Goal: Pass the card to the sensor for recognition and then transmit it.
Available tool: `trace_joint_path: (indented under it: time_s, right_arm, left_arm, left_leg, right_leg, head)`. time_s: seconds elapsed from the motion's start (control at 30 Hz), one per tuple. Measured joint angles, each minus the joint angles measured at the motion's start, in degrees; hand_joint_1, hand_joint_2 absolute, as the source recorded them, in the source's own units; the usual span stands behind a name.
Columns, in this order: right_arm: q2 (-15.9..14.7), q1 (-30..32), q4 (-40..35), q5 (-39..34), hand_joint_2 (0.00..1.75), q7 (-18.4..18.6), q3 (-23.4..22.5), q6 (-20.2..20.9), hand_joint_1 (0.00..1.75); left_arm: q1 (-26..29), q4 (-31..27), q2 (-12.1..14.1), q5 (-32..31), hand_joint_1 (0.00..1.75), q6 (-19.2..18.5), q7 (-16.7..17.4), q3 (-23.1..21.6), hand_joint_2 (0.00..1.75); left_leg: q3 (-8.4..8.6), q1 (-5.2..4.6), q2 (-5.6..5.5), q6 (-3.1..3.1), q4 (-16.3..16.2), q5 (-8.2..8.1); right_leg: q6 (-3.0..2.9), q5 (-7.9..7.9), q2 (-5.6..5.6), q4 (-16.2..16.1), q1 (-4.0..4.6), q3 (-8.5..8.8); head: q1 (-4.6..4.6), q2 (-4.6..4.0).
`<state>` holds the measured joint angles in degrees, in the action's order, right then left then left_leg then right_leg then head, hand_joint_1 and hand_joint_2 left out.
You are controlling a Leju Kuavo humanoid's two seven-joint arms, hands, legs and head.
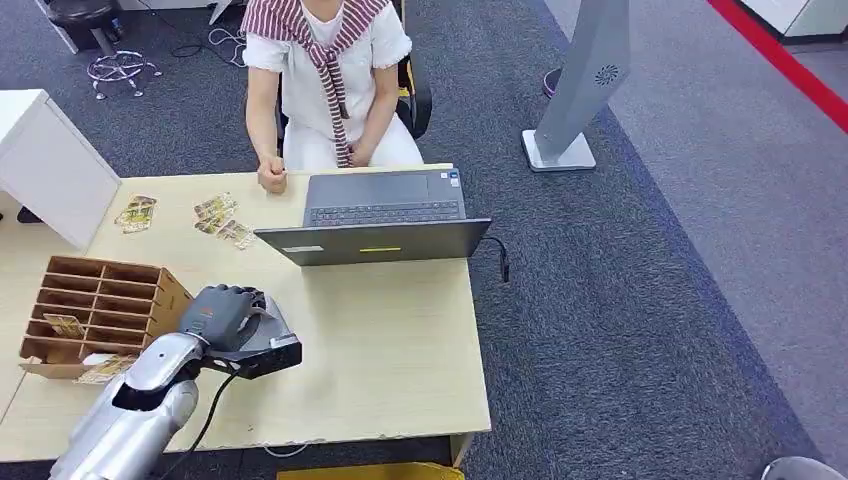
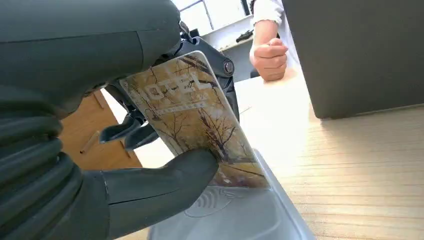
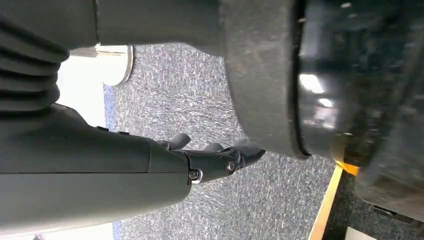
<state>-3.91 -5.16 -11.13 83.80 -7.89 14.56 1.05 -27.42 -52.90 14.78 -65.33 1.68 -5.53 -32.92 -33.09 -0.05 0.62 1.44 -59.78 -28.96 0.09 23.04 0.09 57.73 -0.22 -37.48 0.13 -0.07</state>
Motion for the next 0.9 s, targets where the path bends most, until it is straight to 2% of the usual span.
trace_joint_path:
  time_s: [0.47, 0.5, 0.53, 0.57, 0.9]
  right_arm:
    - [-0.46, 0.02, 0.0, 0.07, 0.0, 0.0, 0.17, 0.09, 0.0]
    - [-0.53, 0.02, 0.0, 0.07, 0.0, -0.02, 0.2, 0.07, 0.0]
    - [-0.57, 0.12, 0.0, -0.02, 0.0, -0.13, 0.22, -0.26, 0.0]
    - [-0.61, -0.4, 0.0, 0.72, 0.0, -0.48, 1.11, 0.11, 0.0]
    - [-0.61, -0.84, 0.0, 0.81, 0.0, -0.61, 1.81, 0.94, 0.0]
  left_arm:
    - [-0.52, 0.55, 0.33, 1.07, 1.75, -0.31, -0.46, -0.7, 1.75]
    - [-0.62, 0.64, 0.33, 1.38, 1.75, 1.74, -0.77, -0.83, 1.75]
    - [0.78, -1.4, -0.88, 2.93, 1.75, 20.8, -3.22, -0.63, 1.75]
    - [0.87, -8.03, -4.29, 2.95, 1.75, 29.61, -4.31, 1.22, 1.75]
    - [-2.26, -11.3, -9.14, 2.76, 1.75, 30.03, -5.05, 5.27, 1.75]
  left_leg:
    - [0.04, 0.01, 0.01, -0.01, 0.0, 0.01]
    - [0.04, 0.01, 0.0, -0.01, 0.0, 0.01]
    - [0.04, 0.0, 0.01, -0.01, -0.02, 0.02]
    - [-0.02, -0.01, -0.02, 0.06, -0.03, 0.05]
    - [-0.03, -0.01, -0.04, 0.06, -0.05, 0.05]
  right_leg:
    - [-0.01, 0.0, 0.0, 0.0, 0.01, 0.04]
    - [-0.01, -0.01, 0.0, 0.0, 0.01, 0.04]
    - [-0.04, -0.03, 0.0, 0.0, 0.02, 0.02]
    - [-0.02, -0.04, -0.03, -0.02, -0.01, 0.03]
    - [0.03, -0.09, -0.04, -0.05, -0.01, 0.04]
  head:
    - [0.02, 0.0]
    - [0.0, -0.02]
    - [0.0, -0.02]
    - [-0.02, 0.0]
    - [0.0, 0.0]
